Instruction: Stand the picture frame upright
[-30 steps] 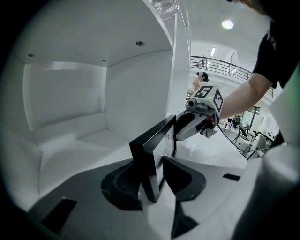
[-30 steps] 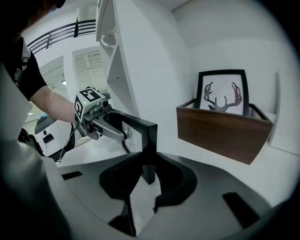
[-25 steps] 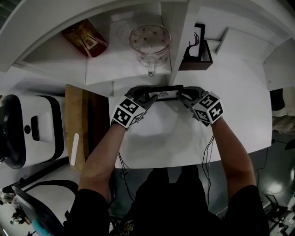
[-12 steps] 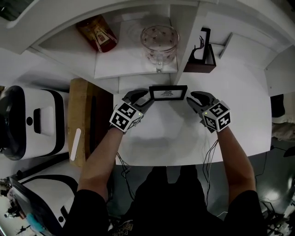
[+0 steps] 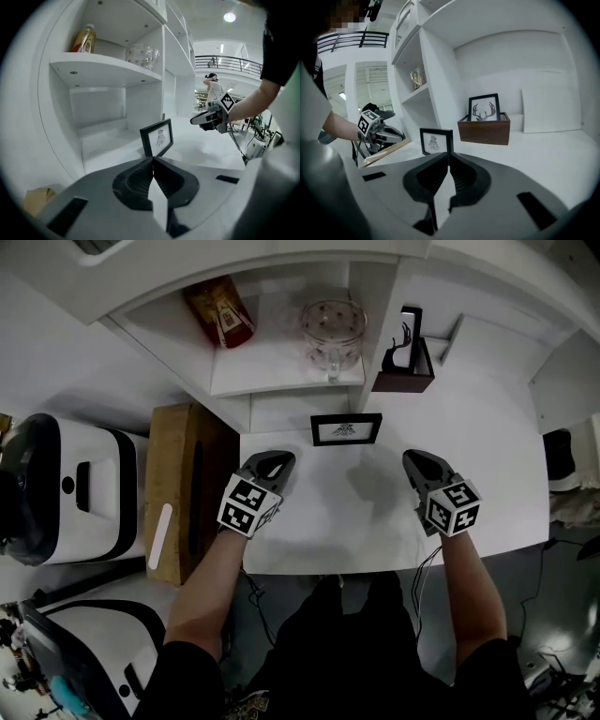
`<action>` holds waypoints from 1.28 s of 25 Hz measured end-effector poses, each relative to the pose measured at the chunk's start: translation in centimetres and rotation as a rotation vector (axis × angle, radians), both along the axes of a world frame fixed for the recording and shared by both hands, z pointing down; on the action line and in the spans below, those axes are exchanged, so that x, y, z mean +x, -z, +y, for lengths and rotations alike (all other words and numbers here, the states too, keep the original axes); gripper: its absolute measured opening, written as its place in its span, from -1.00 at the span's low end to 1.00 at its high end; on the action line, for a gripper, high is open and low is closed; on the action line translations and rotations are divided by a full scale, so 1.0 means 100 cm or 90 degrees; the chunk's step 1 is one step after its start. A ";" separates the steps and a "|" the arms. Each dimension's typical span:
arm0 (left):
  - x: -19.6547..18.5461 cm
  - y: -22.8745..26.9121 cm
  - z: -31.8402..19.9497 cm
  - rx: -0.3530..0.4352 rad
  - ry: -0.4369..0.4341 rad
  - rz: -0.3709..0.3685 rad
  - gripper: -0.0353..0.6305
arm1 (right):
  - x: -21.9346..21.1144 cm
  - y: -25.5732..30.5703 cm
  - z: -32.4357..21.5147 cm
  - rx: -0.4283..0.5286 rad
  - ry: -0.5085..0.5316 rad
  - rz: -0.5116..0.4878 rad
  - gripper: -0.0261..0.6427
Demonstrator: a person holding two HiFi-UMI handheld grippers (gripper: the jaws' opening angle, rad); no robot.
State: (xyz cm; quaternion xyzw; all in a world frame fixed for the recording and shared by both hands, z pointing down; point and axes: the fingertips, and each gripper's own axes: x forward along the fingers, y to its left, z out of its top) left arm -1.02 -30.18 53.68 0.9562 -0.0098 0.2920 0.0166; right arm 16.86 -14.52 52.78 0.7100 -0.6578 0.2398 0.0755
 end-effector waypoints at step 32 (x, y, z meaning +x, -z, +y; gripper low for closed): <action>-0.094 0.094 0.192 -0.025 0.094 0.106 -0.88 | -0.117 0.097 0.158 0.084 -0.012 -0.001 -0.91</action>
